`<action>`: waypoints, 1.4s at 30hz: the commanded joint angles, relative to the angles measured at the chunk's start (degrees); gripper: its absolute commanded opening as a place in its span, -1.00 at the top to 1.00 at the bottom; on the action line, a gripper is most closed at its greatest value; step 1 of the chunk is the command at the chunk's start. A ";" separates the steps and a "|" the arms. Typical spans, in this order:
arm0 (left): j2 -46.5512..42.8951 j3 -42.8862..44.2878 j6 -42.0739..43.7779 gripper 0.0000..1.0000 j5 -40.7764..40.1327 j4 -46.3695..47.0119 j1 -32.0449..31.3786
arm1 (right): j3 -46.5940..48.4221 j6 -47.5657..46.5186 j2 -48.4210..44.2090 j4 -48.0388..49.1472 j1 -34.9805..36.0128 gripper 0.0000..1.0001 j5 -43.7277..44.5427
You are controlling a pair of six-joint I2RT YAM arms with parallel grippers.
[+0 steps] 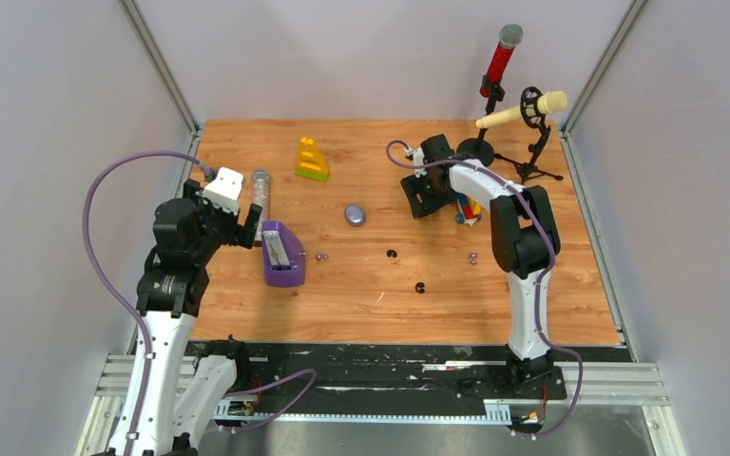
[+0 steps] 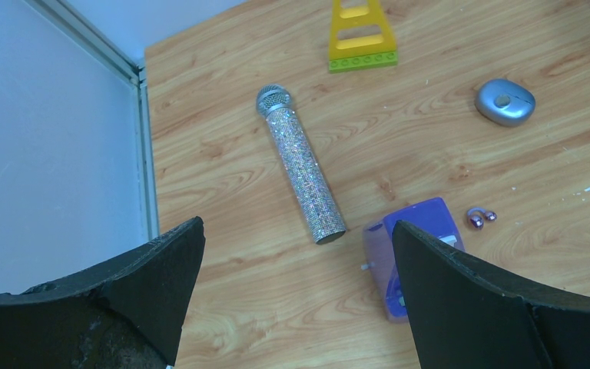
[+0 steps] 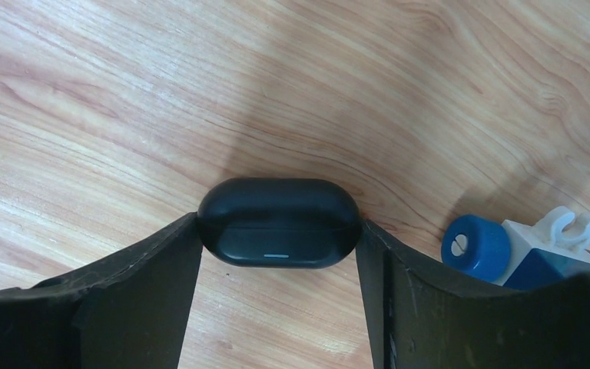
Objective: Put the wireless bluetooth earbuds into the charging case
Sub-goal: Pick up the charging case at the center of the board, then open the charging case.
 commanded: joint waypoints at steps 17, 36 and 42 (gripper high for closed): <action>25.66 37.97 -3.38 -1.00 16.18 -9.18 -5.95 | -14.90 -14.62 -34.15 7.47 6.76 -0.15 -8.84; 49.99 48.29 -15.06 -1.00 32.77 -9.82 -26.44 | -39.53 -28.69 -66.29 17.58 12.07 -0.15 -20.37; 51.69 45.78 -15.35 -1.00 31.42 -8.20 -33.15 | -41.85 -27.81 -68.15 18.81 12.38 -0.15 -22.68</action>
